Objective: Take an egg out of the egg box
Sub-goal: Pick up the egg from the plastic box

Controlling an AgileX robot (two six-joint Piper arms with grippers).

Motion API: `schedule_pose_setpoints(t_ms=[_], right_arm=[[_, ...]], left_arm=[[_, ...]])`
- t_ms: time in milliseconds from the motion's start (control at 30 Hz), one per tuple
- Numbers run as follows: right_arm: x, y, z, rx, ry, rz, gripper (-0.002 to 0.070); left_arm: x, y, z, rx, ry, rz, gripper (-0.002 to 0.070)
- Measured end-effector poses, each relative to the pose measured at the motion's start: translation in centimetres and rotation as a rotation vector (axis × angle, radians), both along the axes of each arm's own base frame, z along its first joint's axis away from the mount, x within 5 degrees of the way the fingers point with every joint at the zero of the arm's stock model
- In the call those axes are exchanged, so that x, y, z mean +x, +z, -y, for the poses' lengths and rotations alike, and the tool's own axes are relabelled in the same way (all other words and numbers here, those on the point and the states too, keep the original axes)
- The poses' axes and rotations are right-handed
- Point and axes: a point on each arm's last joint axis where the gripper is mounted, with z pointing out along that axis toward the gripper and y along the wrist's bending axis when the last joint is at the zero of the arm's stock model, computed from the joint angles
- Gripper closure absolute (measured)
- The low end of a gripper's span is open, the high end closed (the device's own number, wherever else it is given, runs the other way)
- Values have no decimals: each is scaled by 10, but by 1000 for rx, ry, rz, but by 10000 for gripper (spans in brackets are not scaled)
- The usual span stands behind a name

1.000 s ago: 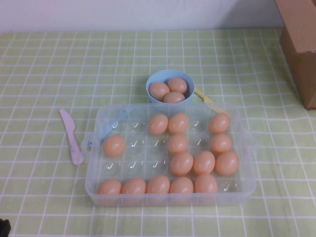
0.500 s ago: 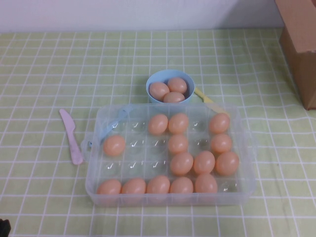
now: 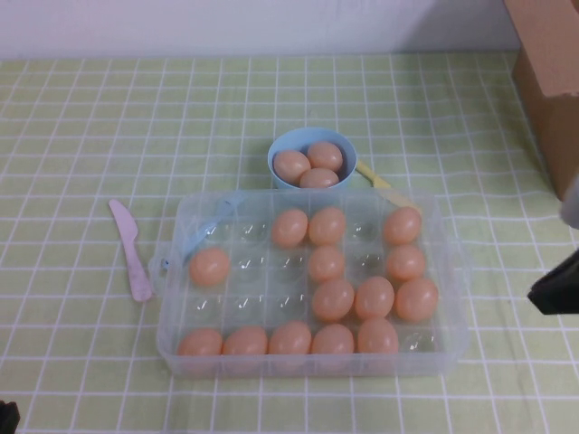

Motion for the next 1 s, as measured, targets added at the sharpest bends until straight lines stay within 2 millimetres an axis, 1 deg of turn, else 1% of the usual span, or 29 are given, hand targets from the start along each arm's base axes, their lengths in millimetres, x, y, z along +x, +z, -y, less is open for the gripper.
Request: schedule_pose_setpoints(t_ms=[100, 200, 300, 400, 500, 600, 700, 733, 800, 967, 1000], right_arm=[[23, 0, -23, -87, 65, -17, 694], [45, -7, -45, -167, 111, -35, 694], [65, -13, -72, -221, 169, -45, 694], [83, -25, -99, -257, 231, -70, 694], [98, -36, -122, -270, 263, -91, 694], [111, -45, -137, -274, 259, -105, 693], [119, -47, -148, -271, 259, -101, 676], [120, -48, -150, -271, 262, -100, 660], [123, -50, -156, -278, 273, -97, 589], [127, -65, -164, -345, 302, -94, 307], [127, -69, -165, -364, 309, -96, 267]], left_arm=[[0, 0, 0, 0, 0, 0, 678], [0, 0, 0, 0, 0, 0, 678], [0, 0, 0, 0, 0, 0, 678], [0, 0, 0, 0, 0, 0, 678], [0, 0, 0, 0, 0, 0, 678], [0, 0, 0, 0, 0, 0, 678], [0, 0, 0, 0, 0, 0, 678], [0, 0, 0, 0, 0, 0, 678], [0, 0, 0, 0, 0, 0, 678], [0, 0, 0, 0, 0, 0, 678], [0, 0, 0, 0, 0, 0, 678]])
